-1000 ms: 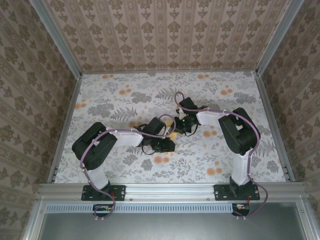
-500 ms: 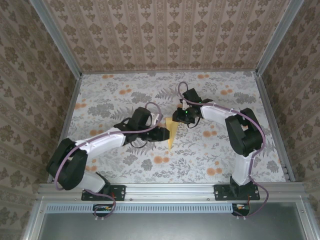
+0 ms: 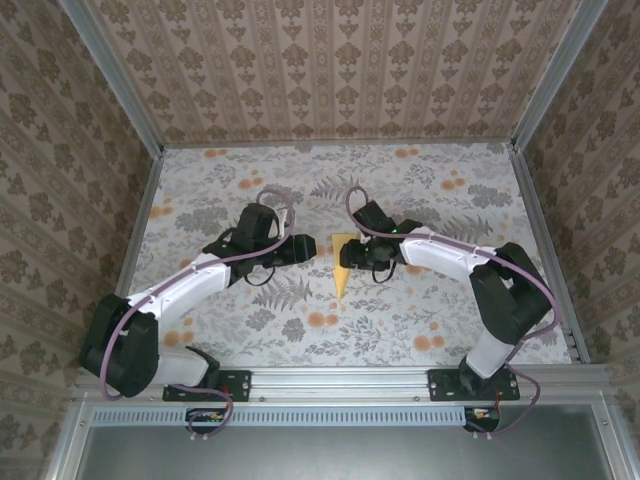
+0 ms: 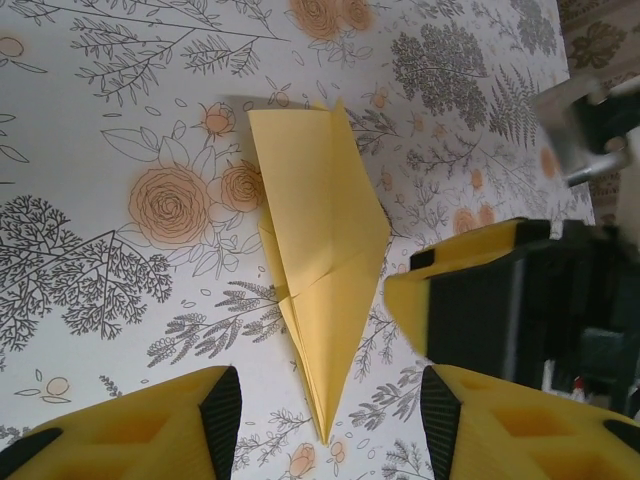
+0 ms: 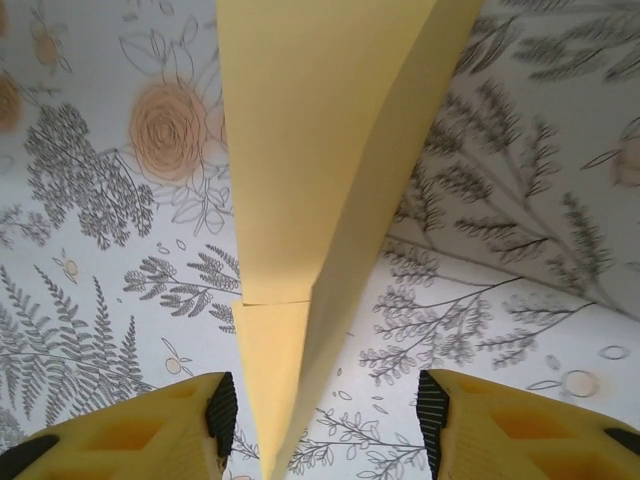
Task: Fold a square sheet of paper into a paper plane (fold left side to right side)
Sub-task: Move the paper plane to the top-center of the table.
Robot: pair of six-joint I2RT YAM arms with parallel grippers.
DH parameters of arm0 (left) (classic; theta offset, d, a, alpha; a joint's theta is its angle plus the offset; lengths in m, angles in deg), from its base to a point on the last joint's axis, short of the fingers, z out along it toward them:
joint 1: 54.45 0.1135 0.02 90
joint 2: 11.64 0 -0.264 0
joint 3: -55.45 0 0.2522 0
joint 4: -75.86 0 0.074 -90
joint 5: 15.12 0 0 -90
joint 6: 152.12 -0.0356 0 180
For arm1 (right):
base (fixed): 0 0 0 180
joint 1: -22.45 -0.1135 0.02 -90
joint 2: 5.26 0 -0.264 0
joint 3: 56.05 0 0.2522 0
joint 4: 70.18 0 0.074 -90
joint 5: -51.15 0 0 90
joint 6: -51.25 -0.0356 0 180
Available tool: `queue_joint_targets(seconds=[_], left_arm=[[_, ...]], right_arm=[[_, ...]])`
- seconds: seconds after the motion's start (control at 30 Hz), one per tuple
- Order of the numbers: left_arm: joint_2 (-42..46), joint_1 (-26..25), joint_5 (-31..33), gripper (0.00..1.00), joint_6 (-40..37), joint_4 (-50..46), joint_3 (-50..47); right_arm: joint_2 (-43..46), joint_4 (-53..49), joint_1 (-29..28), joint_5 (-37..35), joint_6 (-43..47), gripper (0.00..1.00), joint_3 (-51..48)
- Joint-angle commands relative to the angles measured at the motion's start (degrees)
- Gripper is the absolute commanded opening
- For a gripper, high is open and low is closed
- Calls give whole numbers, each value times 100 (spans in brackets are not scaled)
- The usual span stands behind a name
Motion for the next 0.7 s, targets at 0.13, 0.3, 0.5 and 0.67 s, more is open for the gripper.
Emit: queue_joint_targets(seconds=[0.13, 0.3, 0.5, 0.67], left_arm=[[215, 46, 265, 54, -154, -174, -128], [247, 47, 364, 54, -222, -336, -63], [258, 47, 444, 54, -302, -505, 80], [262, 43, 453, 54, -288, -517, 98]], right_arm=[[-544, -48, -156, -117, -267, 35, 223], [-325, 119, -156, 90, -148, 3, 149], [337, 612, -30, 755, -64, 0, -335], [413, 1387, 471, 1339, -331, 0, -1319]])
